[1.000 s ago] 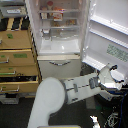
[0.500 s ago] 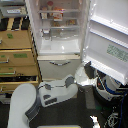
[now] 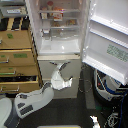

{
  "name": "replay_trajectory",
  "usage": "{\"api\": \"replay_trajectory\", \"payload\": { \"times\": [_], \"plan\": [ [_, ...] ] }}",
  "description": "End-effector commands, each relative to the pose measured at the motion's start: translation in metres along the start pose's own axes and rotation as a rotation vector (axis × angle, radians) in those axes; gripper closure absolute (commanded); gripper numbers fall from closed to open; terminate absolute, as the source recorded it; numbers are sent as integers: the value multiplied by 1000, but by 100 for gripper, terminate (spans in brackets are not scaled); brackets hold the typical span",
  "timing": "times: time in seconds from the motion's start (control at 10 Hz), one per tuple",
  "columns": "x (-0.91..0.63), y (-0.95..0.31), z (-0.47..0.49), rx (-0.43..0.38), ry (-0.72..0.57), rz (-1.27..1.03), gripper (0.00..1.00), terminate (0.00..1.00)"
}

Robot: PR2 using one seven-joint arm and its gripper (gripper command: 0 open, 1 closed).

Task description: Opening the fridge

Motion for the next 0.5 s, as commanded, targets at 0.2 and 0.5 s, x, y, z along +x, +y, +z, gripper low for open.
{"api": "replay_trajectory", "payload": {
  "times": [0.2,0.5],
  "plan": [
    [-397,89,-26,51,-99,336,0,0],
    [-425,88,-36,37,-119,432,0,100]
  ]
}}
